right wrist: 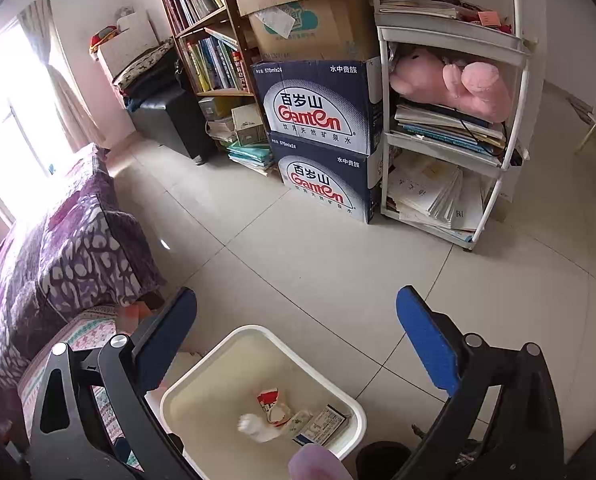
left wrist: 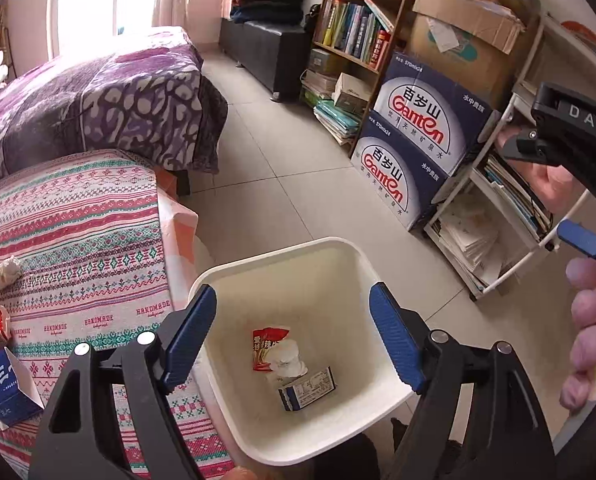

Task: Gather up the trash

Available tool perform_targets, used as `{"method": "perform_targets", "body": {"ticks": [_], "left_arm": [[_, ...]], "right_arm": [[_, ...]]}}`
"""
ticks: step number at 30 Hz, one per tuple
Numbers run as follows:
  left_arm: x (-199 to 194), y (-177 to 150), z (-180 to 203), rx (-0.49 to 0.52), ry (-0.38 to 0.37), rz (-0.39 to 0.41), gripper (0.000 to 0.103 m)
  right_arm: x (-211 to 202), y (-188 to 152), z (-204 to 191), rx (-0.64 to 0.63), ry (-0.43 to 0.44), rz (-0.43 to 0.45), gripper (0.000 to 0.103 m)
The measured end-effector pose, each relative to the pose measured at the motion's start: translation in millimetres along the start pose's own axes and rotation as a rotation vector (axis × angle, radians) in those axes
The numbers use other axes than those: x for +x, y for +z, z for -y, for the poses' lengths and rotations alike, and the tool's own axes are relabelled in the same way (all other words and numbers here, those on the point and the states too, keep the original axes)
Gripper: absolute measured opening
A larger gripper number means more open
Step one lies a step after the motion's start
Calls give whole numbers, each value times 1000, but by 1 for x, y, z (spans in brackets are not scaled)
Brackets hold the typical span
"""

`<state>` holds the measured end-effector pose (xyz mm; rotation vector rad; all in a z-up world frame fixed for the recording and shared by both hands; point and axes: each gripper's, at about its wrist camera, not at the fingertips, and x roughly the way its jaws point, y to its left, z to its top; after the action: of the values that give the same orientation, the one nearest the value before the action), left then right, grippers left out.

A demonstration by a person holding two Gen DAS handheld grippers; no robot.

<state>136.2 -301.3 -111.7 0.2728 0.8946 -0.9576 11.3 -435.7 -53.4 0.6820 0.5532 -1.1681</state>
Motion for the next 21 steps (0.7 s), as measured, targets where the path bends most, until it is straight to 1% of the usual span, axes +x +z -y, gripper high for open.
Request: {"method": "perform_targets", "body": {"ticks": [3, 5, 8, 12, 14, 15, 17, 18, 19, 21], "left_arm": [[-4, -4, -13, 36, 31, -31, 81], [-7, -8, -28, 47, 65, -62, 84], [-8, -15, -56, 60, 114, -128, 84], [-8, -29, -96, 106, 203, -242, 86], [-6, -38, -115, 157, 247, -312, 89], [-3, -45, -123, 200, 268, -363, 89], [2, -64, -140, 331, 321, -468, 90], [3, -73, -150, 389, 372, -488, 90], [4, -81, -162, 422, 408, -512, 90], [9, -91, -189, 421, 421, -580, 90]], "right_arm": [[-1, -3, -7, -37, -15, 6, 96], [3, -6, -17, -91, -19, -18, 96], [8, -18, -37, -186, -4, -66, 96], [2, -35, -65, -286, 3, -57, 96], [-1, -43, -79, -333, 9, -54, 96], [-2, -47, -84, -354, 14, -58, 96], [-1, -54, -97, -388, 30, -78, 96], [0, -58, -102, -400, 37, -92, 96], [1, -62, -107, -409, 45, -105, 96], [4, -72, -118, -436, 57, -133, 96]]}}
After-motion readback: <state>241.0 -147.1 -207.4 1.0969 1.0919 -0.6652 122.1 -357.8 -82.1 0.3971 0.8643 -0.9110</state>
